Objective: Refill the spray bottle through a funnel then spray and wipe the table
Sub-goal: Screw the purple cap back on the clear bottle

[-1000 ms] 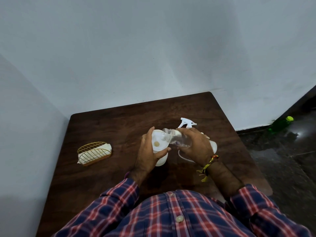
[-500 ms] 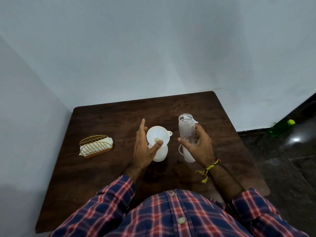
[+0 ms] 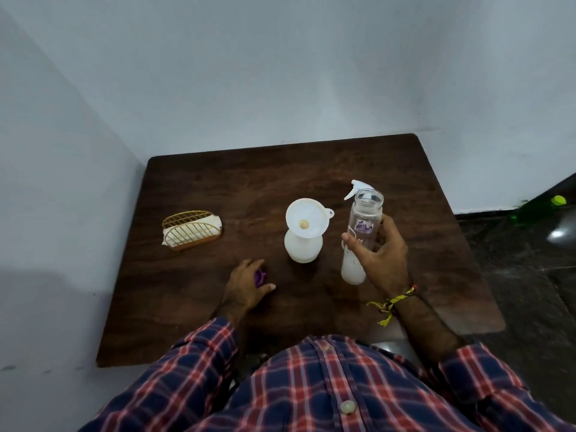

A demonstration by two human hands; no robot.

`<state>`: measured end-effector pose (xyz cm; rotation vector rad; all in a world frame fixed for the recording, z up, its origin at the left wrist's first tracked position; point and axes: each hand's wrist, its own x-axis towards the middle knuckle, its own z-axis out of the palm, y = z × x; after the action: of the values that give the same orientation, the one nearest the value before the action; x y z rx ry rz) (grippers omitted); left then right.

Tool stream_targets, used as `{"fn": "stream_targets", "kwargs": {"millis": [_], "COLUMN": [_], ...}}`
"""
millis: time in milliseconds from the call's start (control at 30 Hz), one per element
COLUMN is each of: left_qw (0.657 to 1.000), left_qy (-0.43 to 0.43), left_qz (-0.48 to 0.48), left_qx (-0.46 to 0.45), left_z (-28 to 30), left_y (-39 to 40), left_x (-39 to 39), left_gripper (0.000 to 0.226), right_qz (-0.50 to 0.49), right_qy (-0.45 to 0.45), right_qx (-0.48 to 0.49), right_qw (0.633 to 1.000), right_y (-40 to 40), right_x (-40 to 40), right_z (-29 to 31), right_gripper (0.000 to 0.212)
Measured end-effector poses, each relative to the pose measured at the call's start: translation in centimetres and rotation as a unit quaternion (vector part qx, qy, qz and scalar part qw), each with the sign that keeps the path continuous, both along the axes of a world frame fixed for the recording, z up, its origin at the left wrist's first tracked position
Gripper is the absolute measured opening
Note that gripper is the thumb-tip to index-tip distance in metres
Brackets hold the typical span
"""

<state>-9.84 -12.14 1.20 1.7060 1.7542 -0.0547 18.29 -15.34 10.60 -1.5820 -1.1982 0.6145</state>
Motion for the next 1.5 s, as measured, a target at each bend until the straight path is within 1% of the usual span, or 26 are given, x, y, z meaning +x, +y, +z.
{"fn": "stream_targets", "kwargs": {"millis": [67,133,233,300,367,433,500,533,600,667,700,800,867,933,1000,1033,1133,1233,1267,1400,1500], "left_qw": [1.0,0.999,0.997,0.995,0.994,0.992,0.984,0.974,0.939,0.887,0.86,0.782,0.738,0.717,0.717,0.724,0.755,0.791,0.797,0.794,0.787], "left_qy": [0.009,0.024,0.017,0.006,-0.004,-0.023,-0.063,-0.088,-0.161,-0.264,-0.321,-0.473,-0.553,-0.601,-0.617,-0.616,-0.592,-0.553,-0.548,-0.552,-0.568], "left_qz": [-0.026,-0.036,-0.024,-0.016,-0.011,0.01,0.064,0.098,0.171,0.225,0.241,0.262,0.27,0.254,0.234,0.226,0.201,0.171,0.164,0.166,0.148], "left_qx": [0.0,0.017,0.077,0.095,0.105,0.12,0.156,0.184,0.251,0.304,0.315,0.31,0.278,0.246,0.224,0.213,0.196,0.198,0.195,0.196,0.191], "left_z": [-0.2,-0.5,-1.1,-1.2,-1.0,-0.2,1.3,2.4,5.3,8.6,10.3,15.2,17.7,19.6,20.8,21.1,20.9,20.4,20.3,20.2,20.2], "left_y": [-0.4,-0.5,-0.6,-0.7,-0.8,-1.1,-1.5,-1.8,-2.5,-2.9,-2.9,-2.7,-2.2,-2.2,-2.5,-2.8,-3.9,-4.5,-4.7,-5.0,-5.0], "left_x": [0.2,0.3,0.3,0.3,0.2,0.4,1.1,1.5,2.5,3.4,3.9,5.9,7.3,8.5,9.5,9.9,10.4,10.3,10.3,10.1,9.3], "left_gripper": [0.08,0.075,0.061,0.055,0.054,0.056,0.057,0.055,0.049,0.043,0.04,0.036,0.037,0.042,0.045,0.045,0.043,0.051,0.052,0.04,0.039], "right_qz": [-0.002,-0.002,0.0,0.001,0.0,0.002,0.008,0.011,0.014,0.016,0.02,0.057,0.075,0.088,0.096,0.099,0.095,0.081,0.079,0.079,0.104], "right_qy": [-0.005,-0.009,-0.016,-0.022,-0.022,-0.014,-0.01,-0.009,-0.007,-0.01,-0.016,-0.038,-0.044,-0.044,-0.048,-0.053,-0.059,-0.058,-0.052,-0.025,0.03], "right_qx": [-0.005,-0.007,-0.006,-0.003,-0.001,-0.006,-0.005,-0.003,0.002,0.009,0.011,0.027,0.042,0.052,0.058,0.059,0.057,0.049,0.045,0.041,0.053], "right_qw": [1.0,1.0,1.0,1.0,1.0,1.0,1.0,1.0,1.0,1.0,1.0,0.997,0.995,0.994,0.992,0.992,0.992,0.994,0.995,0.996,0.993], "right_y": [-0.5,-1.0,-1.5,-1.8,-2.0,-2.3,-2.7,-2.8,-3.2,-3.7,-3.8,-4.1,-4.3,-4.5,-4.8,-4.9,-5.3,-5.9,-6.0,-6.6,-6.9], "right_x": [-0.2,-0.3,-0.5,-0.7,-1.1,-1.4,-1.5,-1.5,-1.8,-2.3,-2.4,-3.0,-3.6,-4.1,-4.4,-4.4,-4.1,-3.9,-3.9,-4.0,-4.1], "right_z": [0.0,-0.1,0.0,0.1,0.3,0.5,0.7,0.8,1.1,1.7,2.0,3.3,4.1,4.8,5.1,5.1,5.0,4.8,4.8,4.9,5.1], "right_gripper": [0.057,0.058,0.058,0.059,0.06,0.06,0.06,0.061,0.063,0.065,0.065,0.06,0.057,0.055,0.055,0.055,0.057,0.057,0.056,0.058,0.057]}}
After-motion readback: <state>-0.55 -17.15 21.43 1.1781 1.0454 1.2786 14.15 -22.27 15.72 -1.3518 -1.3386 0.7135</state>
